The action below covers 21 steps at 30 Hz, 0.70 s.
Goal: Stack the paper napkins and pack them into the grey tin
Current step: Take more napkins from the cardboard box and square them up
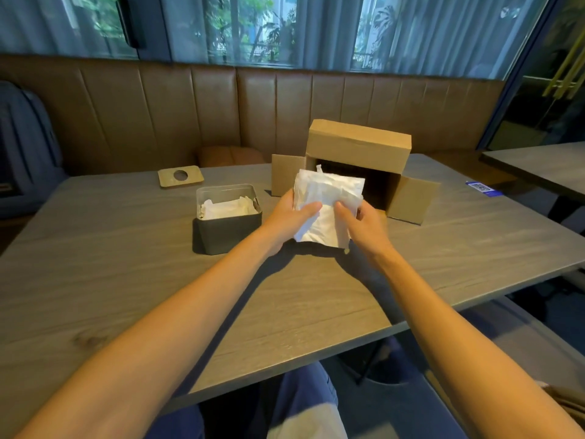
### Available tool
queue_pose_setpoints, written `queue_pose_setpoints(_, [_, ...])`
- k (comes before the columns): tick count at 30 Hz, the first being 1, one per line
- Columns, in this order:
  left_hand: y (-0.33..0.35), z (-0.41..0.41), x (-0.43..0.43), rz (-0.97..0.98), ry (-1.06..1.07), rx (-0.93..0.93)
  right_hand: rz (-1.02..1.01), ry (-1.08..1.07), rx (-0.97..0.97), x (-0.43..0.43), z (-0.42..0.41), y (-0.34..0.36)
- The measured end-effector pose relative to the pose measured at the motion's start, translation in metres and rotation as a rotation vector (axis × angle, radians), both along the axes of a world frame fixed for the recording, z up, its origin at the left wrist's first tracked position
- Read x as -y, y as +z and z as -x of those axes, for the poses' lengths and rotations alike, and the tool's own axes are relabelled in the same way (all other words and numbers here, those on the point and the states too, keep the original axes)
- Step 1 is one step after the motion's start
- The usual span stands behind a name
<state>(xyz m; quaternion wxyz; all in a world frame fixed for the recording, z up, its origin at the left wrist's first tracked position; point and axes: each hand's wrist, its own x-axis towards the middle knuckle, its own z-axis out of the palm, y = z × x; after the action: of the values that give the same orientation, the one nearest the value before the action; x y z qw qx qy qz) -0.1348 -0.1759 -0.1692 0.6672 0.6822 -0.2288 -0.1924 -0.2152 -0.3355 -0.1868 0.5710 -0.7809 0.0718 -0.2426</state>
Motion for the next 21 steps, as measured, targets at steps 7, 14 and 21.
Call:
queue_pose_setpoints(7, [-0.026, 0.021, -0.004, 0.095, 0.073, -0.066, 0.013, 0.061, 0.057, -0.008, 0.016, -0.019])
queue_pose_setpoints(14, [-0.019, 0.017, -0.003, 0.004, 0.125, 0.166, 0.006, 0.052, 0.105, -0.022, 0.017, -0.012])
queue_pose_setpoints(21, [-0.028, 0.014, -0.018, 0.089, 0.104, 0.185, 0.131, 0.042, 0.144, -0.021, 0.016, -0.013])
